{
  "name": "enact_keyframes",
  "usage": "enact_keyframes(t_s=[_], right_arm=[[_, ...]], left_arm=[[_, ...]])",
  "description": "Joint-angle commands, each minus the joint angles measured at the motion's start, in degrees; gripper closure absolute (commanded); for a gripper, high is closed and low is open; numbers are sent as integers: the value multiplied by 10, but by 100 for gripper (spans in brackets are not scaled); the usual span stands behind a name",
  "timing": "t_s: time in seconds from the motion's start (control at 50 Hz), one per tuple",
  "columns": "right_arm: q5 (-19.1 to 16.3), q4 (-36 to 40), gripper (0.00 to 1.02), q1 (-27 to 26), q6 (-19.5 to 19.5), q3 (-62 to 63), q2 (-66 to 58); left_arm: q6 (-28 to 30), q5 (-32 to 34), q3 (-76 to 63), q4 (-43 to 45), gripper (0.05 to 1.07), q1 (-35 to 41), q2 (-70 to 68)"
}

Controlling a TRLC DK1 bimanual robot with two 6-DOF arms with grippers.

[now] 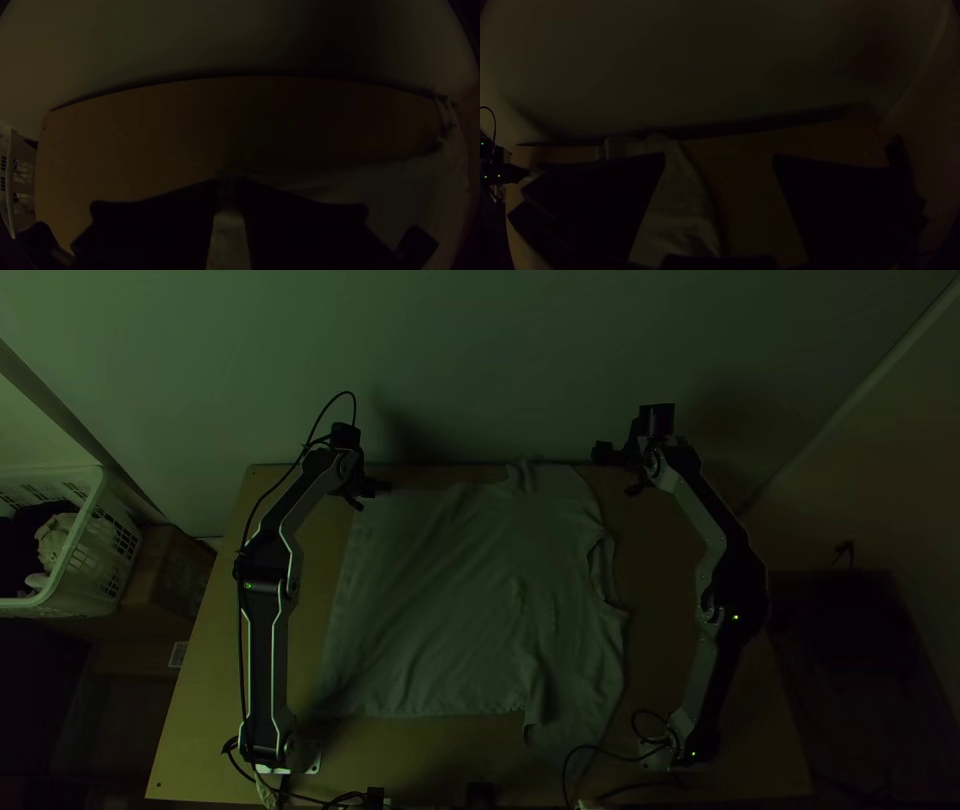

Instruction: Fold the t-shirt

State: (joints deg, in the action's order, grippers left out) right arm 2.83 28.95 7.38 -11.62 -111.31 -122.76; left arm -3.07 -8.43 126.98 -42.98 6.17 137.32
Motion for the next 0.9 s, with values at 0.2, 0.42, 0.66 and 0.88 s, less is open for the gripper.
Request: enact_keyframes(t_s=[0.2, 0.42, 0.66, 0.88], right_arm=[[3, 85, 10, -1, -21, -128, -88], [4, 137, 19, 11, -29, -198, -151], [4, 138, 31, 27, -30, -200, -182], [4, 139, 32, 33, -30, -203, -205]], left_arm=[[-14, -5, -5, -19, 105, -2, 8], [-16, -5, -5, -19, 105, 2, -1], [-21, 0, -8, -23, 105, 5, -13], [-21, 0, -9, -26, 105, 5, -17]])
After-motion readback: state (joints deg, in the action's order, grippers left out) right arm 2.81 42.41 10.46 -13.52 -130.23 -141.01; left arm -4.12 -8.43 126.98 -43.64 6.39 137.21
